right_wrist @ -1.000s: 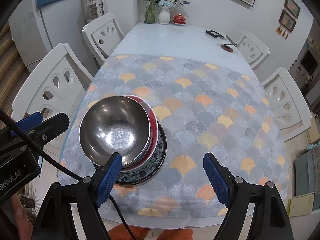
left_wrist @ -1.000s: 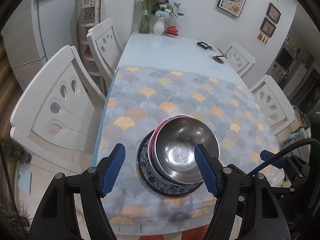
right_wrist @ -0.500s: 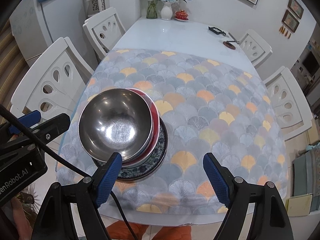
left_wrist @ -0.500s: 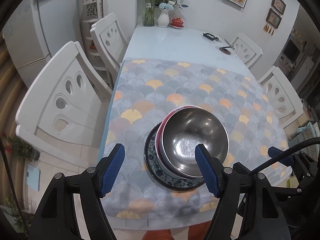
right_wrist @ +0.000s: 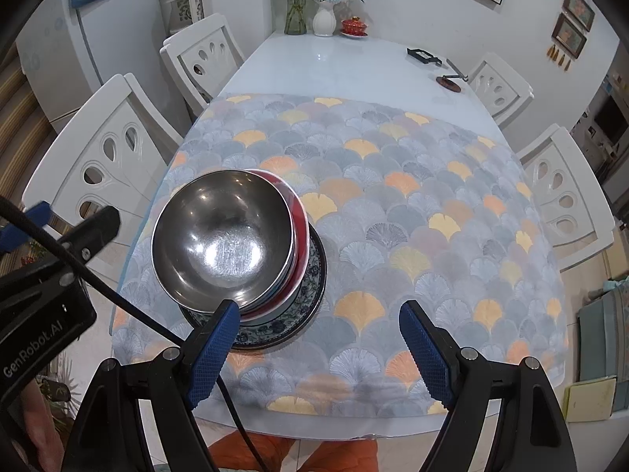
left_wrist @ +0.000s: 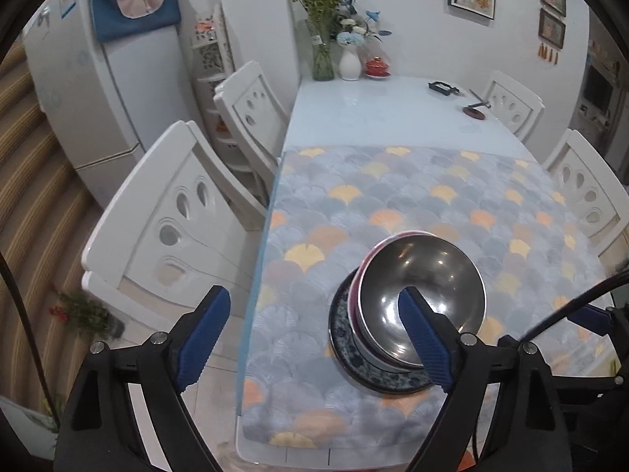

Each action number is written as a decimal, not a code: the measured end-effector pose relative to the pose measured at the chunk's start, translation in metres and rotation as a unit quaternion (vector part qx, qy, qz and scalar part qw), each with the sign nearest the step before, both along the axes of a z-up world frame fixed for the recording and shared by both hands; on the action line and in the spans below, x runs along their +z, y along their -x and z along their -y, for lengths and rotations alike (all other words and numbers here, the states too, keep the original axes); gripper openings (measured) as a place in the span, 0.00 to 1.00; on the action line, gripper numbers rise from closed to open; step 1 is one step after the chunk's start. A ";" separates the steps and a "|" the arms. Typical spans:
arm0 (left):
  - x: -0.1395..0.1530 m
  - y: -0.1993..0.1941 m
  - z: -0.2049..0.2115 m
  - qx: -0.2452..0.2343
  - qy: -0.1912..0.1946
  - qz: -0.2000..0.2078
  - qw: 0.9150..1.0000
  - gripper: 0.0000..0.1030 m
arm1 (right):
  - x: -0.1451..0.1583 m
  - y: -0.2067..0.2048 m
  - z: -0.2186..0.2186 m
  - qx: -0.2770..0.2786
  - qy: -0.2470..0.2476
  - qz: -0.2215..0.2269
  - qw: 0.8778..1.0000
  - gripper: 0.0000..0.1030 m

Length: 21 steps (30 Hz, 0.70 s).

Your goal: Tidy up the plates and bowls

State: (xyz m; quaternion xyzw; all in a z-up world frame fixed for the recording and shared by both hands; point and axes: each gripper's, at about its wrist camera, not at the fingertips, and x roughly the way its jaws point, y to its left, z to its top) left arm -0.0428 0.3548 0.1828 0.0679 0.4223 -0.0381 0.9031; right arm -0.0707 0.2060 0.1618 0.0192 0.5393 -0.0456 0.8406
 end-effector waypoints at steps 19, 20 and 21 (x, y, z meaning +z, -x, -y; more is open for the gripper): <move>0.021 -0.010 0.007 0.039 0.023 0.022 0.999 0.84 | 0.018 0.000 0.018 0.013 0.008 0.026 1.000 0.79; 0.024 -0.010 0.010 0.042 0.031 0.022 0.998 0.84 | 0.018 -0.002 0.019 0.018 0.008 0.025 0.999 0.79; 0.026 -0.009 0.013 0.043 0.037 0.025 0.998 0.84 | 0.017 -0.003 0.021 0.020 0.011 0.022 0.999 0.79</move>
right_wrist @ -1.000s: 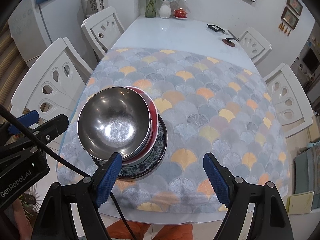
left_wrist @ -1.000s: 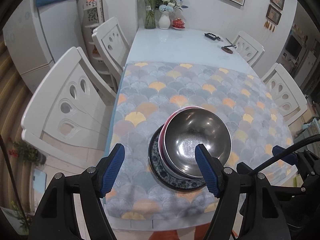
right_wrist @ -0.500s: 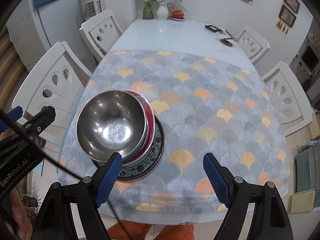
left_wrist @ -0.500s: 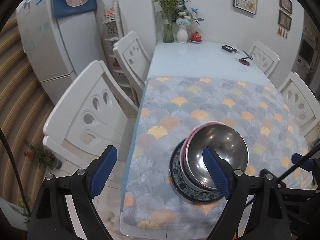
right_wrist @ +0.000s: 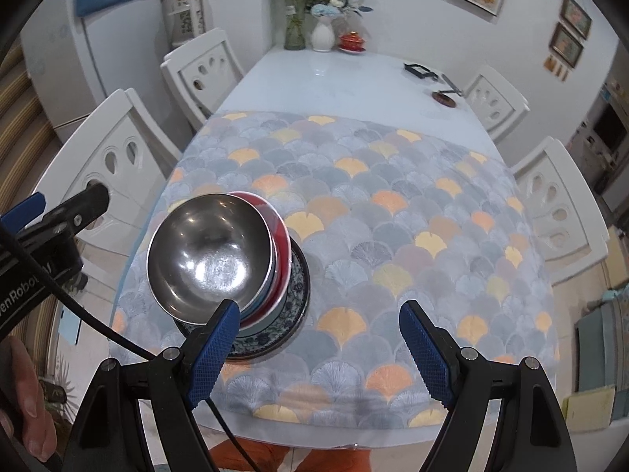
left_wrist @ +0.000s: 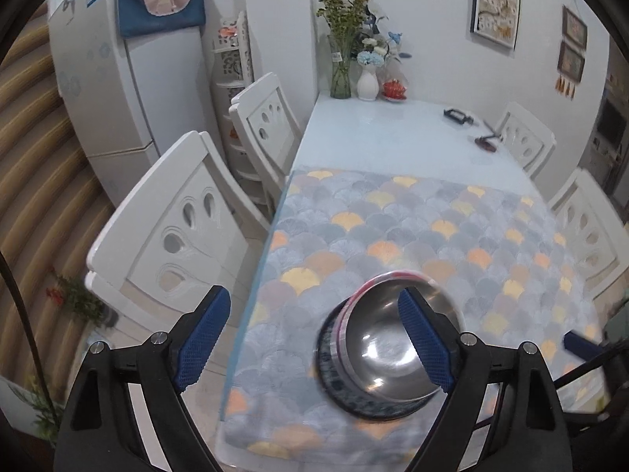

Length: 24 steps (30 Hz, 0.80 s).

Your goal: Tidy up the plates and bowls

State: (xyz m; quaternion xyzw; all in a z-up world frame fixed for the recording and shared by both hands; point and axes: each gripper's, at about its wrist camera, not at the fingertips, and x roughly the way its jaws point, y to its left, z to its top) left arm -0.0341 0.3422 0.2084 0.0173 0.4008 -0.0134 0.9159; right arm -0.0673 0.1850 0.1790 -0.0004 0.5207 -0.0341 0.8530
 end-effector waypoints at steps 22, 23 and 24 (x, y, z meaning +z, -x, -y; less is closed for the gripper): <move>0.024 -0.013 0.063 0.048 -0.051 0.012 0.997 0.84 | 0.013 -0.015 0.056 0.043 -0.010 0.016 0.999 0.79; 0.026 -0.014 0.066 0.048 -0.055 0.014 0.997 0.84 | 0.014 -0.017 0.059 0.042 -0.011 0.017 0.999 0.79; 0.028 -0.014 0.070 0.047 -0.059 0.016 0.997 0.84 | 0.016 -0.018 0.063 0.041 -0.013 0.019 0.999 0.79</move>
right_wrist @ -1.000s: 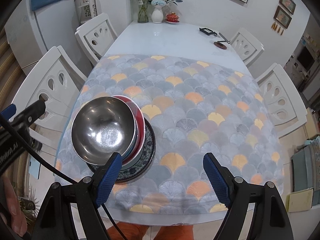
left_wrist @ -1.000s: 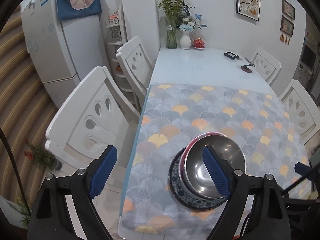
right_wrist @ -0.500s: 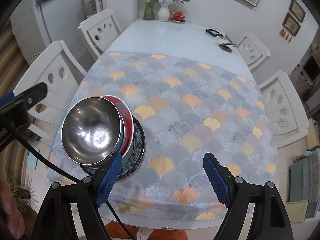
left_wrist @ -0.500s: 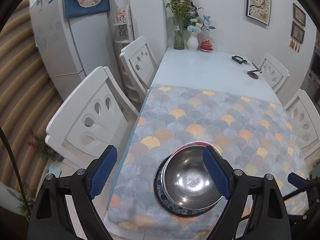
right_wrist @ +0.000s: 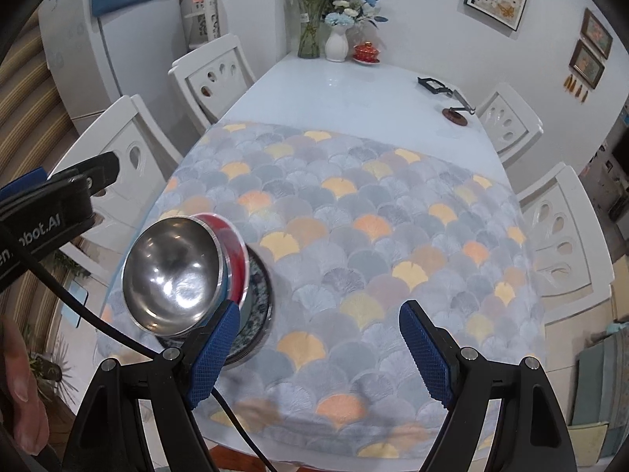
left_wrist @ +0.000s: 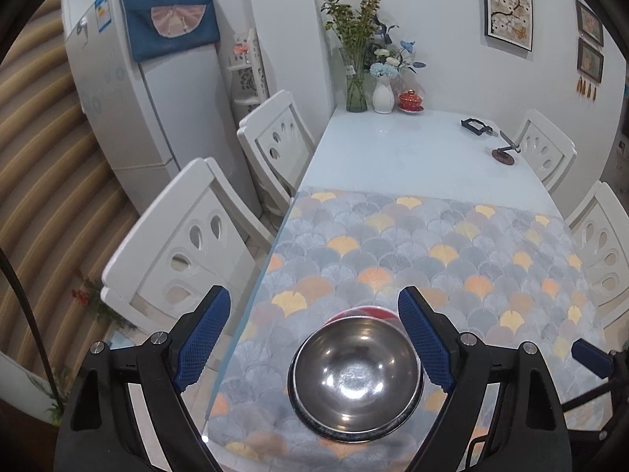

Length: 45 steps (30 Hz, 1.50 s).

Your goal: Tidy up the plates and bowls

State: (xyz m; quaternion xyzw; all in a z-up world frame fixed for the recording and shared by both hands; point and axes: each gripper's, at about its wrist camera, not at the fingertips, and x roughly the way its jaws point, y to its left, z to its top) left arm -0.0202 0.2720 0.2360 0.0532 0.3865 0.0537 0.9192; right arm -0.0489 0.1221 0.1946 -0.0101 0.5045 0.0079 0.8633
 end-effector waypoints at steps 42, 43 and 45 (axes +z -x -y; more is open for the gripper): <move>-0.046 -0.011 0.180 -0.078 -0.018 -0.052 0.995 0.84 | -0.018 -0.016 0.190 -0.091 0.000 0.009 0.996 0.79; -0.048 -0.010 0.184 -0.073 -0.023 -0.043 0.996 0.84 | -0.022 -0.017 0.196 -0.093 0.003 0.006 0.996 0.79; -0.053 -0.009 0.192 -0.072 -0.024 -0.044 0.996 0.84 | -0.027 -0.017 0.206 -0.095 0.006 0.002 0.995 0.79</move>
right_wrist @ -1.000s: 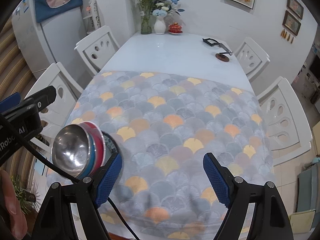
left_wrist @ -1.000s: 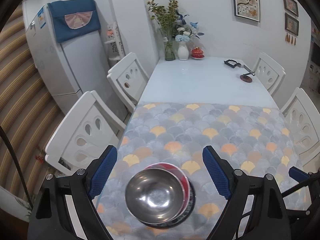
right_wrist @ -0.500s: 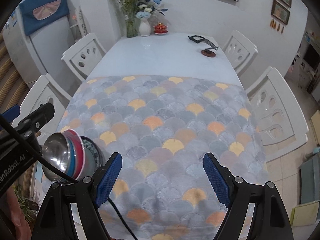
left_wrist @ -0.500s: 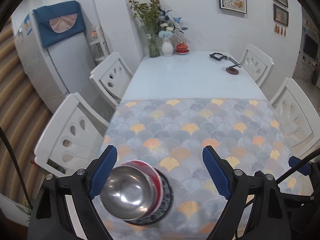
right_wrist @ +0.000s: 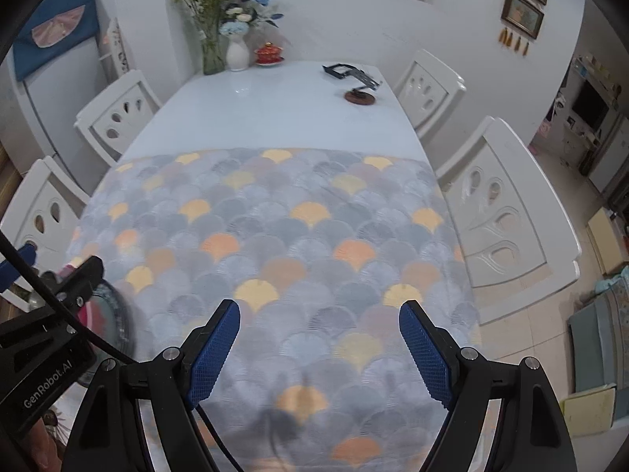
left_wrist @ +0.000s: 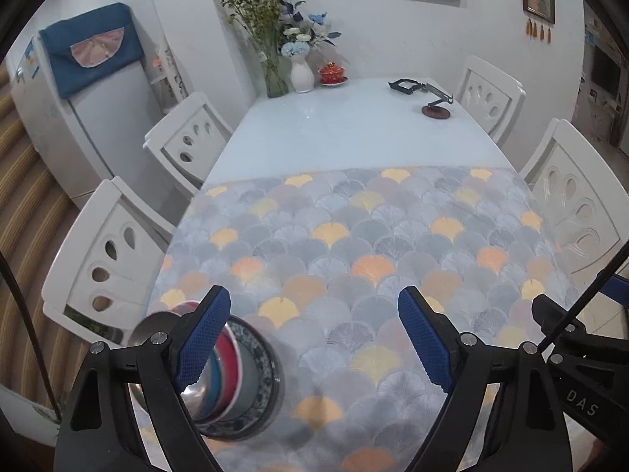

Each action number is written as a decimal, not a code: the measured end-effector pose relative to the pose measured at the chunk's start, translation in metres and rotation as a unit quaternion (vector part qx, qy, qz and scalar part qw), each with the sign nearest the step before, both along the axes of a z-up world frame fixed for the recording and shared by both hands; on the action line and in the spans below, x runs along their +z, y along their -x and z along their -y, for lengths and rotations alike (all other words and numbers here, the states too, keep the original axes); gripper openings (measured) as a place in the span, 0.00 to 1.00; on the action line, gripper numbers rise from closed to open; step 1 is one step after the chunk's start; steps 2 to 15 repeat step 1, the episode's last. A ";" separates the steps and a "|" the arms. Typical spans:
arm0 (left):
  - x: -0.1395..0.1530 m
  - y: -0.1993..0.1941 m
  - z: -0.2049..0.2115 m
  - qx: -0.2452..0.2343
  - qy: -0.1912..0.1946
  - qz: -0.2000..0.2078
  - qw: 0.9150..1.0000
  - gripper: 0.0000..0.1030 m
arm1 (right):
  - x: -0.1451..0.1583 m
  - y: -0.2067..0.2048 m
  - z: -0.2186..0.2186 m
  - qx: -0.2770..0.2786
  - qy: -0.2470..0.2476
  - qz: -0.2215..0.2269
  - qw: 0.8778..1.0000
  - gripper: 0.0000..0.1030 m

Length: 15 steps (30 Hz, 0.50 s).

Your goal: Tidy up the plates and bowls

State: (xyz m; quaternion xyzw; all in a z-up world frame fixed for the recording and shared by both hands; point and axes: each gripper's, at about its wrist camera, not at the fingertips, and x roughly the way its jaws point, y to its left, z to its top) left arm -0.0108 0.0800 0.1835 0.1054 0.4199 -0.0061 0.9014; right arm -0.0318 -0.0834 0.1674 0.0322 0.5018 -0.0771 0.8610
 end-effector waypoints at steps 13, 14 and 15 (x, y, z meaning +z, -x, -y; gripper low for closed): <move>-0.003 -0.001 0.003 -0.002 0.007 -0.006 1.000 0.84 | -0.003 0.000 0.004 0.000 0.002 -0.002 1.000 0.79; -0.003 -0.001 0.003 -0.002 0.007 -0.006 1.000 0.84 | -0.003 0.000 0.004 0.000 0.002 -0.002 1.000 0.79; -0.003 -0.001 0.003 -0.002 0.007 -0.006 1.000 0.84 | -0.003 0.000 0.004 0.000 0.002 -0.002 1.000 0.79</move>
